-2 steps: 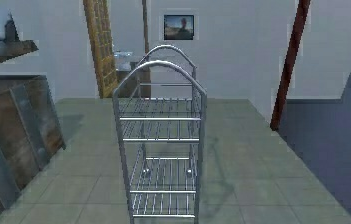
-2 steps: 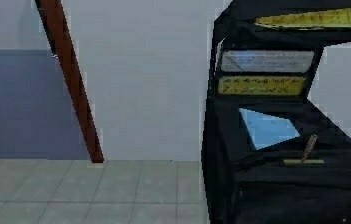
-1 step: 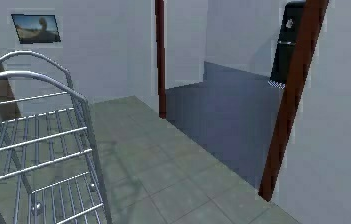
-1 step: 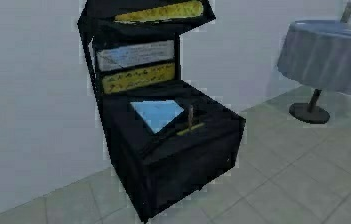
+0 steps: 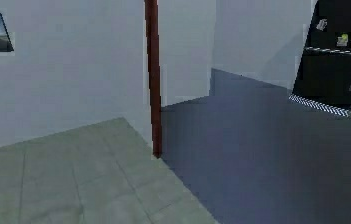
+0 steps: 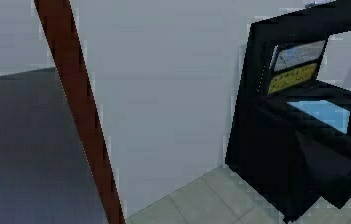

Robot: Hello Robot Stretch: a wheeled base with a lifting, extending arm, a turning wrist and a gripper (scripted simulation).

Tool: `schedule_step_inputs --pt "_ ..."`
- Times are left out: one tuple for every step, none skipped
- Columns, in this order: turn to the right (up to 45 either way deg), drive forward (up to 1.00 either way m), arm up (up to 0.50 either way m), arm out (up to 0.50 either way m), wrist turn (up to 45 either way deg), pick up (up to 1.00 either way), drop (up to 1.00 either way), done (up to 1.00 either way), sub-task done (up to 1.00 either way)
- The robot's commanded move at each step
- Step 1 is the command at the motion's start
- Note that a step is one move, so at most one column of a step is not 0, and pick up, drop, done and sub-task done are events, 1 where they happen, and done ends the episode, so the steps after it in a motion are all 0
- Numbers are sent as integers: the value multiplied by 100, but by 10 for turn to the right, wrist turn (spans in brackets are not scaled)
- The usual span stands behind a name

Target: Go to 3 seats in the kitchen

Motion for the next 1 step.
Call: schedule_step_inputs --pt "90 0 0 0 0 0 0 0 0"
